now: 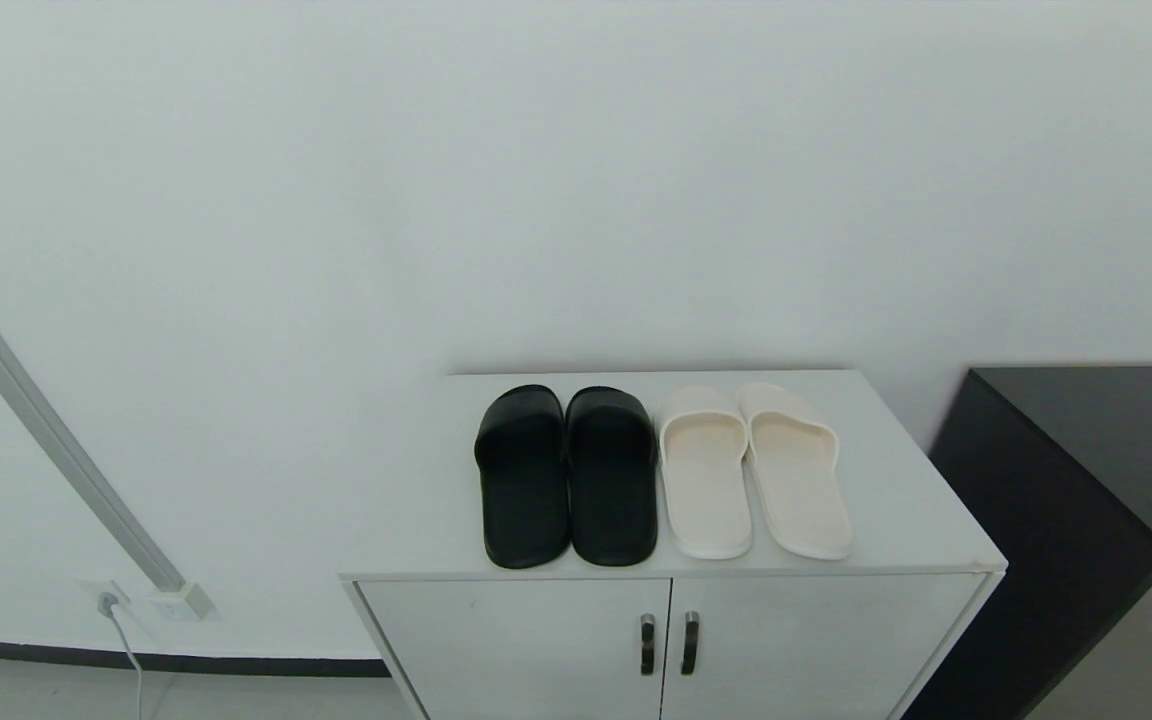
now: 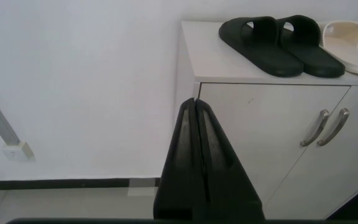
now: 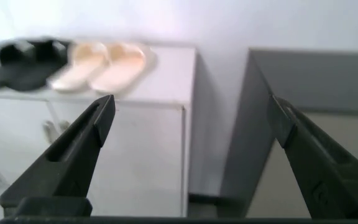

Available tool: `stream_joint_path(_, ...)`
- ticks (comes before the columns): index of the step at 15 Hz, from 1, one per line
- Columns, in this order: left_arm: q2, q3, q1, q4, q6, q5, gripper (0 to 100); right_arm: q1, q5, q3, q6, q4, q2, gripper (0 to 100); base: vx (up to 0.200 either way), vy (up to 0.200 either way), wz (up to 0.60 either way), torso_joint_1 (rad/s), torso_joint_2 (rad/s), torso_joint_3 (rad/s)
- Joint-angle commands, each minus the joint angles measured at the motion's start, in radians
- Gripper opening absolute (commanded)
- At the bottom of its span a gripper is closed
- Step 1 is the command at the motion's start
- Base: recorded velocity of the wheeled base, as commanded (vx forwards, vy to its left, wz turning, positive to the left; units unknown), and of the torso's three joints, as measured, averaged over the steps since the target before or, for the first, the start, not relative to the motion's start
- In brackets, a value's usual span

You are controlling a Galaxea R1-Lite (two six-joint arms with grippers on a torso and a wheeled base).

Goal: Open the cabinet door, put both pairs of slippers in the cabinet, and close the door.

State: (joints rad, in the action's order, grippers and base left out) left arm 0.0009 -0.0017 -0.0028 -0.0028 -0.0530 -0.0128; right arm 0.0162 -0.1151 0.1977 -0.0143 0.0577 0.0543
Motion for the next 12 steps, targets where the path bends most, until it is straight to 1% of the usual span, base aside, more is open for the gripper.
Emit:
stream_joint_path(1,0.001,0.0,0.0,0.0,-0.001,0.0,0,0.016,-0.054,0.131,0.025,0.07,0.144,100,0.0,0.0,0.0,0.0,0.0,0.0)
stream_joint_path(2,0.001,0.0,0.0,0.0,-0.001,0.0,0,0.025,-0.146,0.101,0.036,0.018,0.355,100,0.0,0.0,0.0,0.0,0.0,0.0)
stream_joint_path(3,0.001,0.0,0.001,0.0,-0.001,0.0,0,0.034,-0.176,0.106,0.037,-0.058,0.453,100,0.0,0.0,0.0,0.0,0.0,0.0)
stream_joint_path(4,0.001,0.0,0.0,0.0,-0.001,0.0,0,0.048,-0.179,0.115,0.039,-0.127,0.549,100,0.0,0.0,0.0,0.0,0.0,0.0)
stream_joint_path(5,0.001,0.0,0.0,0.0,-0.001,0.0,0,0.067,-0.178,0.131,0.042,-0.167,0.615,100,0.0,0.0,0.0,0.0,0.0,0.0)
stream_joint_path(6,0.001,0.0,0.001,0.0,-0.001,0.0,0,0.13,-0.167,0.189,0.069,-0.214,0.742,100,0.0,0.0,0.0,0.0,0.0,0.0)
stream_joint_path(7,0.001,0.0,0.001,0.0,-0.001,0.0,0,0.177,-0.143,0.232,0.099,-0.217,0.793,100,0.0,0.0,0.0,0.0,0.0,0.0)
stream_joint_path(9,0.001,0.0,0.0,0.0,-0.001,-0.001,0,0.418,0.046,0.341,0.192,-0.22,0.924,100,0.0,0.0,0.0,0.0,0.0,0.0)
stream_joint_path(10,0.001,0.0,0.0,0.0,-0.001,-0.001,0,0.492,0.115,0.364,0.208,-0.222,0.963,100,0.0,0.0,0.0,0.0,0.0,0.0)
stream_joint_path(11,0.001,0.0,0.0,0.0,-0.001,-0.001,0,0.627,0.245,0.421,0.243,-0.243,1.052,100,0.0,0.0,0.0,0.0,0.0,0.0)
stream_joint_path(12,0.001,0.0,0.001,0.0,-0.001,-0.001,0,0.662,0.287,0.44,0.252,-0.257,1.087,100,0.0,0.0,0.0,0.0,0.0,0.0)
